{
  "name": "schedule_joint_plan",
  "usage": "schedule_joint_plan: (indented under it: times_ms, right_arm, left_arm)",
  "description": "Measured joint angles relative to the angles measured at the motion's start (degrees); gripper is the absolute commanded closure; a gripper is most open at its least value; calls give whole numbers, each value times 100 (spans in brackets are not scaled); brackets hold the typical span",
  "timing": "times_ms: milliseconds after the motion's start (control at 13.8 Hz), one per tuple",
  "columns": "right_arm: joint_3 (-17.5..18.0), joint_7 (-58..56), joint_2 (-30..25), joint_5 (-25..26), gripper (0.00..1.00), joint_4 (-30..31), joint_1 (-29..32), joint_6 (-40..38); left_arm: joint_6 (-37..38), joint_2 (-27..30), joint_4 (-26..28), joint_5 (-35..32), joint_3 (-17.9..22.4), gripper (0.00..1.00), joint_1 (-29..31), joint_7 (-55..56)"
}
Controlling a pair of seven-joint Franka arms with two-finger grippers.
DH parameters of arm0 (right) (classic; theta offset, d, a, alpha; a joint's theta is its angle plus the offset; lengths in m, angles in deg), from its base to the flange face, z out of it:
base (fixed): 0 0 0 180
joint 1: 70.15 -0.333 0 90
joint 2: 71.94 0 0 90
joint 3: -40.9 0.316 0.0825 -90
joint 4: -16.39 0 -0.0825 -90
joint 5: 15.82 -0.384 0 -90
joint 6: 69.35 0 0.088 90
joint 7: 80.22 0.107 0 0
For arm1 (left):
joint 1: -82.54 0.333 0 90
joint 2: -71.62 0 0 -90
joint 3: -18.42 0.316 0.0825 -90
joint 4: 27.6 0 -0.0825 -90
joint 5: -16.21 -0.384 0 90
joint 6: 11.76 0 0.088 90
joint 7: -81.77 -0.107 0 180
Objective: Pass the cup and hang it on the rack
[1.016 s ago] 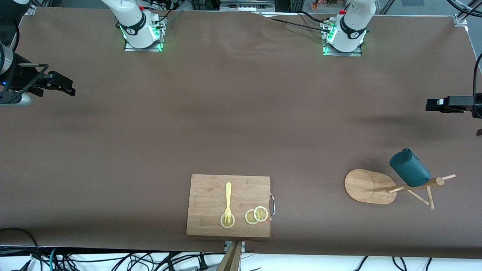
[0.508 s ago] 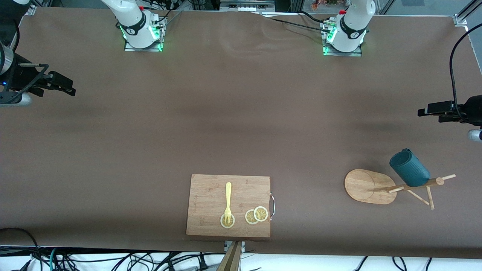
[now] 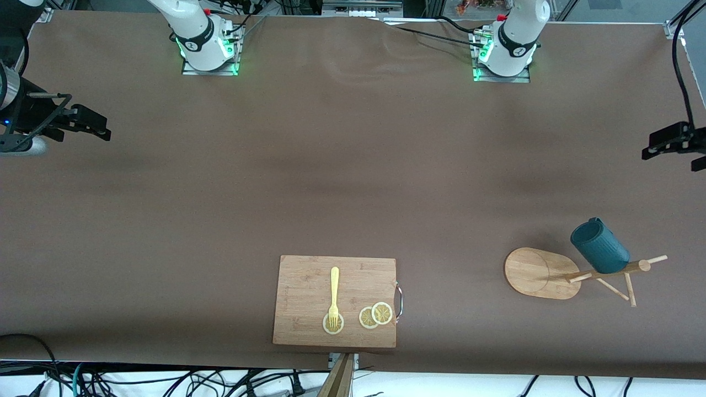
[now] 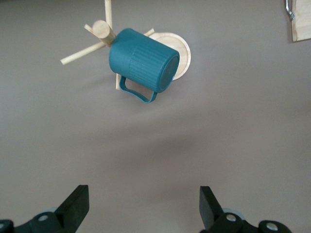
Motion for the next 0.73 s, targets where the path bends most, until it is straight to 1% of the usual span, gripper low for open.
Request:
schedule_joint_plan:
  times_ms: [145, 363, 508, 725]
  right_arm:
    - [0, 0, 0, 0, 0, 0, 0, 0]
    - [1, 0, 0, 0, 0, 0, 0, 0]
    - [1, 0, 0, 0, 0, 0, 0, 0]
    - [6, 0, 0, -1, 0, 0, -1, 0]
  left_arm:
    - [257, 211, 15, 0, 103, 0, -150, 363]
    - [814, 387, 106, 0, 120, 0, -486, 1472]
    - [852, 474, 246, 10, 116, 0, -699, 1807]
    - [849, 496, 363, 26, 129, 0, -742, 1909]
